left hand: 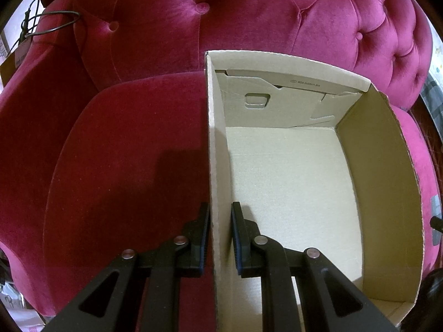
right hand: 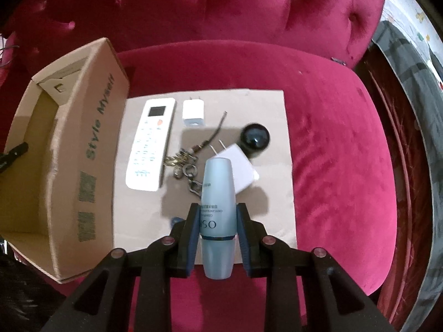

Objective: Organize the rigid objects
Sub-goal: 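Lift the light-blue bottle with the right gripper and carry it over the box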

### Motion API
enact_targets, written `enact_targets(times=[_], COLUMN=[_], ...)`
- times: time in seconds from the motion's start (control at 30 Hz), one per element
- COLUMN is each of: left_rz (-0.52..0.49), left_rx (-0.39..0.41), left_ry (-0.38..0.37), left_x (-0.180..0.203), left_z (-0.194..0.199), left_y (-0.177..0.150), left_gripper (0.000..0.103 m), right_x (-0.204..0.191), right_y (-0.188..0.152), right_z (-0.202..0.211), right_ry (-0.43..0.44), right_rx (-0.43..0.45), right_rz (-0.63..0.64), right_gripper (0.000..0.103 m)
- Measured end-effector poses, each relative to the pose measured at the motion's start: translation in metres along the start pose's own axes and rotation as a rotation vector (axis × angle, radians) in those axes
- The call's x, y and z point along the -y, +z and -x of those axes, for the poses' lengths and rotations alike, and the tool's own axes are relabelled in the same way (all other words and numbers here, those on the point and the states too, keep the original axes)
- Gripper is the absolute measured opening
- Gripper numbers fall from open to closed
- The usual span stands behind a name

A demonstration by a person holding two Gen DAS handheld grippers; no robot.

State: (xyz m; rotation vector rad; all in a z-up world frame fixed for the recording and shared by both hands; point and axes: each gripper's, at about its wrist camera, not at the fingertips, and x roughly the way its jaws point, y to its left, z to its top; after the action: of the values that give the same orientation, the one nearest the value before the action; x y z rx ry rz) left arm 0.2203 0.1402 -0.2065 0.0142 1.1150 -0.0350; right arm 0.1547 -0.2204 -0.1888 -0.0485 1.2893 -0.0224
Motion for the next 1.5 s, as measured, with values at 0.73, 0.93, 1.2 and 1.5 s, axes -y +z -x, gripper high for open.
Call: enact_targets(times=[0.73,0.93,1.2,1.5], left_rz=[-0.011,-0.011,-0.010,-0.009], left_rx=[-0.002,-0.002,-0.004,-0.009], left_ry=[0.012,0.013,0.013,0.010], left_x=[0.003,0.003,0.004,0.003], left_z=[0.001,0.001,0.001,-0.002], left_y=[0.000,0.000,0.000,0.002], left_gripper=[0.016,0.016,0.016,0.016], right_x=[-0.076,-0.102,-0.138,-0.171], right_y=[0.039,0.046,0.050,0.051], right_z=[0.046,0.052,0.045,0.027], right_ry=[0.073,0.106,0.143,0.177], right_rx=[0.072,0.087,0.086,0.065], right_rz=[0.110,0.154,0.209,0.238], right_gripper=[0.027,0.027,0.027,0.027])
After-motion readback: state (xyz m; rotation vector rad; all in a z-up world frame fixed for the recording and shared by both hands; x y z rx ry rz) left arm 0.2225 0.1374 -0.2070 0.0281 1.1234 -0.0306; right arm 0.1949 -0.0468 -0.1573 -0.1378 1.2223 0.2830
